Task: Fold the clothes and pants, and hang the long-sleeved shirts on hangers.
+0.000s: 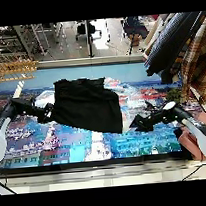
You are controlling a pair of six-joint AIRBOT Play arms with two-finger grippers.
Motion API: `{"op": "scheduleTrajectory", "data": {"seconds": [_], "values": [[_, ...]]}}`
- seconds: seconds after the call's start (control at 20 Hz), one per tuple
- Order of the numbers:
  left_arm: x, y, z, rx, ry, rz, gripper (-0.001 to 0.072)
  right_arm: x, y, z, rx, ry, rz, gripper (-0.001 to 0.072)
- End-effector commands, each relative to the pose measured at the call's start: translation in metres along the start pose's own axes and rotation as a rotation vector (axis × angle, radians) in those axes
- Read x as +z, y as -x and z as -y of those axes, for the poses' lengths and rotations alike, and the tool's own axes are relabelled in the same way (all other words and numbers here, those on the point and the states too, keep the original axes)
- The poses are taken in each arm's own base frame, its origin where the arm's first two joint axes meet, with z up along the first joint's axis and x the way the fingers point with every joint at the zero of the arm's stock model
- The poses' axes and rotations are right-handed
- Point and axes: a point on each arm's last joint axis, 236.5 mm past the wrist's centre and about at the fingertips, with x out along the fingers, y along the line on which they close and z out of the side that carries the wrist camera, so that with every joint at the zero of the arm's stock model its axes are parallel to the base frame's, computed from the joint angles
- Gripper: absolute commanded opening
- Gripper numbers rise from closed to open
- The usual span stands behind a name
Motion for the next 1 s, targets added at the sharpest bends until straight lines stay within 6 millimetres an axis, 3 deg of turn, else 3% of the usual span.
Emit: {"op": "scheduleTrajectory", "data": {"seconds": [0.0,0.1,0.15,0.25,0.3,0.45,0.6,0.7,0.8,0.95], "values": [[-0.001,-0.021,-0.003,0.003,0.031,-0.014,0.0687,0.007,-0.026,-0.009,0.035,-0.047,0.061,0.0498],[0.003,-0.024,-0.006,0.005,0.050,0.000,0.0683,0.015,-0.035,-0.011,0.030,-0.053,0.095,0.0455],[0.007,-0.024,-0.006,0.006,0.061,0.014,0.0638,0.017,-0.041,-0.011,0.021,-0.061,0.104,0.0380],[0.015,-0.024,-0.006,0.007,0.067,0.050,0.0225,0.020,-0.052,-0.014,-0.003,-0.036,0.124,0.0108],[0.017,-0.024,-0.004,0.003,0.065,0.060,0.0030,0.021,-0.055,-0.017,-0.008,-0.017,0.133,0.0023],[0.011,-0.024,0.002,-0.015,0.058,0.037,0.0008,0.020,-0.045,-0.030,-0.010,0.080,0.150,0.0023],[-0.009,-0.007,0.013,-0.048,-0.080,-0.039,0.0007,0.016,-0.013,-0.041,-0.083,0.222,0.197,0.0022],[-0.014,0.025,0.038,-0.114,-0.165,-0.018,0.0006,0.010,0.018,-0.057,-0.122,0.333,0.254,0.0021],[-0.015,0.073,0.077,-0.203,-0.245,0.060,0.0006,0.003,0.059,-0.084,-0.154,0.456,0.357,0.0021],[-0.044,0.157,0.138,-0.245,-0.443,0.135,0.0007,-0.017,0.150,-0.154,-0.169,0.674,0.592,0.0021]]}}
